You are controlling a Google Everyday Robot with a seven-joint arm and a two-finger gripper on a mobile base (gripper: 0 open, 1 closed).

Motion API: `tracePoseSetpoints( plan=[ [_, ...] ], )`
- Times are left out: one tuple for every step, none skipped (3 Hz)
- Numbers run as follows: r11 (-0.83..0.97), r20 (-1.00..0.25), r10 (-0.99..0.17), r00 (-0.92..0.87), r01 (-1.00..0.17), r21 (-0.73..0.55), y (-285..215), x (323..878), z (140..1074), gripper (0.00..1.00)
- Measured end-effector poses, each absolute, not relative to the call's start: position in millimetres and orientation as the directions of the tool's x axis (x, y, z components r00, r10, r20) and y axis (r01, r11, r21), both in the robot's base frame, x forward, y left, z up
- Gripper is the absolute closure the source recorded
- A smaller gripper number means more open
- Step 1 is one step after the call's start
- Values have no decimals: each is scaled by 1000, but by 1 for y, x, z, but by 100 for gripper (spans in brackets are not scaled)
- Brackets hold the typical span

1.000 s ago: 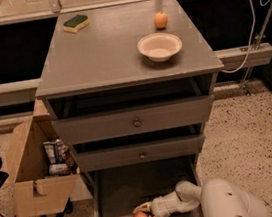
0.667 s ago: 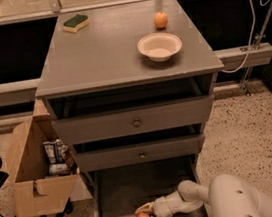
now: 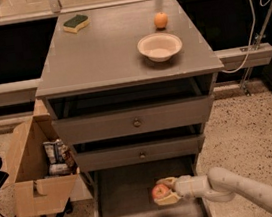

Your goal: Pick apple from bottom drawer and place on counter

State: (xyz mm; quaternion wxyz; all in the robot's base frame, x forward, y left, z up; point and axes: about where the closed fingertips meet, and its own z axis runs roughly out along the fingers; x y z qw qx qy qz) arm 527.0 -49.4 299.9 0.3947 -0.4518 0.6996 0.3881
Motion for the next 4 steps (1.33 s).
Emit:
tracePoseSetpoints(
  plan=[
    [390, -875, -248, -416, -870, 303, -92, 499, 384, 100],
    [352, -846, -225, -483, -850, 392, -96, 446, 465, 100],
    [317, -870, -236, -433, -881, 352, -113, 433, 556, 100],
    [301, -906, -238, -350, -913, 274, -126, 452, 634, 100]
  ],
)
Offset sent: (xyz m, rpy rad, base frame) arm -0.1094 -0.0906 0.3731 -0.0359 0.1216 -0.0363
